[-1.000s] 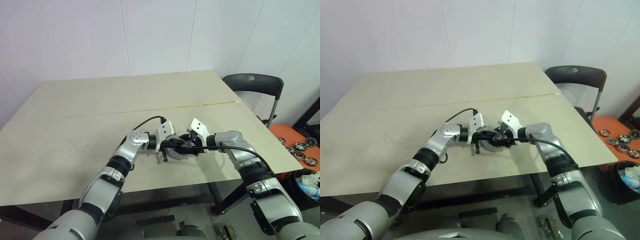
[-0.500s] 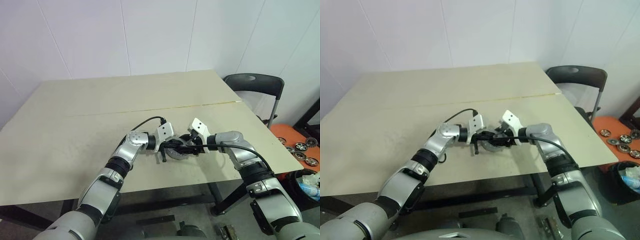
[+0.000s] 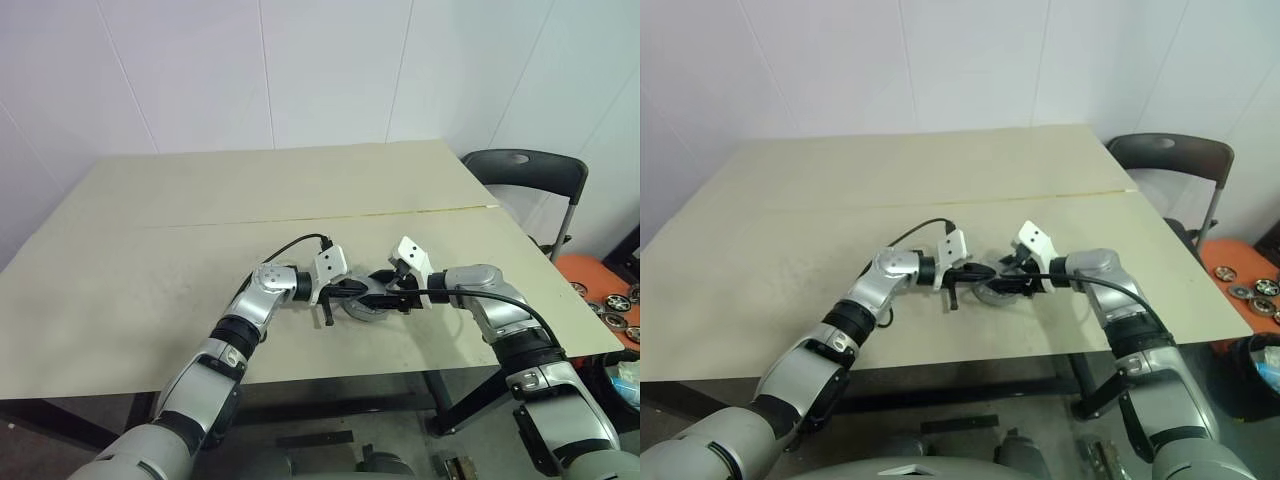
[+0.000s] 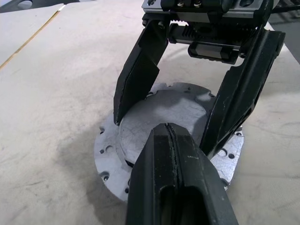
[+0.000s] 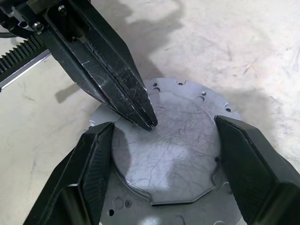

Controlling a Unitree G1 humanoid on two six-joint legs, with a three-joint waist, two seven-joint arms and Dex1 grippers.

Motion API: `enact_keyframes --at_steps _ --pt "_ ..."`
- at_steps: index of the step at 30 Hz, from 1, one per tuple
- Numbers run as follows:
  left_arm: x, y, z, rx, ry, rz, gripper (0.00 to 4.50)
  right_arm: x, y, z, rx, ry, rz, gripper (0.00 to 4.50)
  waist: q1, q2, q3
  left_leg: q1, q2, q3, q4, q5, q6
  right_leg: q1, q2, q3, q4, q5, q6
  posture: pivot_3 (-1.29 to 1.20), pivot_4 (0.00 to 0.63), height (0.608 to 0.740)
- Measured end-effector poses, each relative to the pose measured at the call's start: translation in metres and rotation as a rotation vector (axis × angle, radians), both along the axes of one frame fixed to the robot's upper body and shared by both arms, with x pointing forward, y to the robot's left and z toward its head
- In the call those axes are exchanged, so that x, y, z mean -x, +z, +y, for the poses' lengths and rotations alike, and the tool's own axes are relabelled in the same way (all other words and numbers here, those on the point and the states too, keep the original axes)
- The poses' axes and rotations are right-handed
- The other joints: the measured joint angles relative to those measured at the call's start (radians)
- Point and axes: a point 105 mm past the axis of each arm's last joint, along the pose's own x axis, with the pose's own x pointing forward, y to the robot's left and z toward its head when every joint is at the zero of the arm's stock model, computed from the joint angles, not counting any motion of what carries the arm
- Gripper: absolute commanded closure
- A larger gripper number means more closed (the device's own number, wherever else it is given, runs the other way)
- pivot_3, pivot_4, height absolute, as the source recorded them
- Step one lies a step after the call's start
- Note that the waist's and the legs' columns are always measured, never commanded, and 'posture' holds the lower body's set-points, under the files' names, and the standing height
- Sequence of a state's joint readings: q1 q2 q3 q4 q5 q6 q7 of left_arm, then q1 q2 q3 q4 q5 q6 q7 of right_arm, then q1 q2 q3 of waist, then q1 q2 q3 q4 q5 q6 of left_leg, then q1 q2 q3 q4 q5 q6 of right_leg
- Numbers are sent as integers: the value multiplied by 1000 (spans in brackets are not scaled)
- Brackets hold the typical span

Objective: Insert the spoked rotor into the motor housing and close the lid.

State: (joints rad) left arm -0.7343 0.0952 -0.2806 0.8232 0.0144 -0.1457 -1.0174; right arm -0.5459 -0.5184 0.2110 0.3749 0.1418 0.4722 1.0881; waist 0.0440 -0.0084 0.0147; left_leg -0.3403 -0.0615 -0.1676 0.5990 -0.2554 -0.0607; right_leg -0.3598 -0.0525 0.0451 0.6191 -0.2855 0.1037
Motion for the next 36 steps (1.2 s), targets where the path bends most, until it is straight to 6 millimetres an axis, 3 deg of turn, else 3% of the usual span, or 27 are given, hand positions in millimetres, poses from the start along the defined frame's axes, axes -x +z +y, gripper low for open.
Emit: enact_keyframes --at_steps 24,36 --pt "1 -1 0 17 13 -14 4493 4 10 0 94 47 -30 1455 -2 0 0 -1 -12 0 1 -5 10 0 -13 1 0 -4 6 0 0 740" --pt "0 1 5 34 13 8 4493 0 -1 -3 -62 -17 46 1455 -7 -1 0 0 -11 0 6 -5 10 2 -12 1 4 -4 6 0 0 740"
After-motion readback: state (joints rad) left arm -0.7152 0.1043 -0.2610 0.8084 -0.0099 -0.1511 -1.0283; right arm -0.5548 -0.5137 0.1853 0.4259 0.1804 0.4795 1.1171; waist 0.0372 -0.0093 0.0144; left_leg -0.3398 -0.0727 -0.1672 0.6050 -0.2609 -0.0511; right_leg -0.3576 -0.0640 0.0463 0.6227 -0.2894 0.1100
